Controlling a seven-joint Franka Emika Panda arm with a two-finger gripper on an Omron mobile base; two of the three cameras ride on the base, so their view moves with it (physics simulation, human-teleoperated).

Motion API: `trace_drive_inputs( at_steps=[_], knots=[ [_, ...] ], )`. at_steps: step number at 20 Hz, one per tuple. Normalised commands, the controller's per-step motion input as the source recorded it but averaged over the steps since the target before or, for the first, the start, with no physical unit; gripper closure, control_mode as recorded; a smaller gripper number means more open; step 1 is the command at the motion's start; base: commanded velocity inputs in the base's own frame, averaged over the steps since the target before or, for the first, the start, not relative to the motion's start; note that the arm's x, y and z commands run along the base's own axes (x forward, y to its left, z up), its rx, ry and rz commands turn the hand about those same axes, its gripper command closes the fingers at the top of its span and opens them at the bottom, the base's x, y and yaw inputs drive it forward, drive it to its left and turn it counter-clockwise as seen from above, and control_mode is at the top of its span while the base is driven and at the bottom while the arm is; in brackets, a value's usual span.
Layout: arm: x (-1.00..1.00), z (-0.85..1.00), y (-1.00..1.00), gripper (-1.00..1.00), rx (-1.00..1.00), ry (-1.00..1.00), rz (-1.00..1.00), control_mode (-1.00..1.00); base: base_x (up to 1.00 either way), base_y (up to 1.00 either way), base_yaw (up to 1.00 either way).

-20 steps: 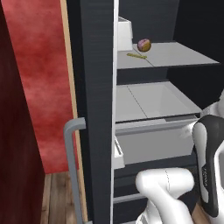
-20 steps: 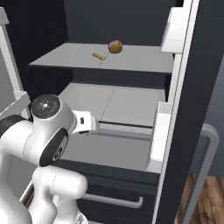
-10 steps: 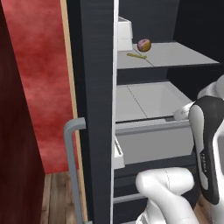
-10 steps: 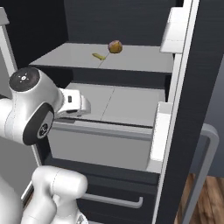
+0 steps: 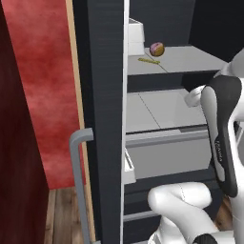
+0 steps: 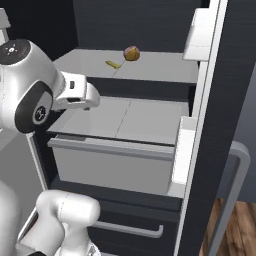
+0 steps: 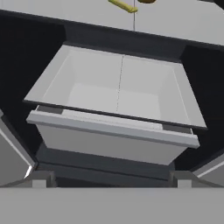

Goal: Pick the egg and butter from the fridge and place them by the bowl for mixing.

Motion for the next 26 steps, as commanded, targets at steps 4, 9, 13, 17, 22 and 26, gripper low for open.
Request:
trace_drive_inputs(
  at_steps=[4, 9, 13, 17, 22, 26],
  knots=[
    [0.27, 0.11, 0.02, -1.0, 0.07, -0.04, -0.05, -1.0, 0.0, 0.0, 0.0],
    [0.18, 0.01, 0.01, -1.0, 0.18, -0.25, 0.0, -1.0, 0.0, 0.0, 0.0],
    [0.25, 0.23, 0.01, -1.0, 0.18, -0.16, 0.0, -1.0, 0.0, 0.0, 0.0],
    [0.32, 0.35, 0.04, -1.0, 0.03, -0.05, 0.0, -1.0, 0.0, 0.0, 0.0],
    [0.41, 0.29, 0.09, -1.0, 0.0, -0.05, 0.0, -1.0, 0.0, 0.0, 0.0],
    [0.46, 0.12, 0.0, -1.0, 0.0, 0.0, 0.01, -1.0, 0.0, 0.0, 0.0]
  ],
)
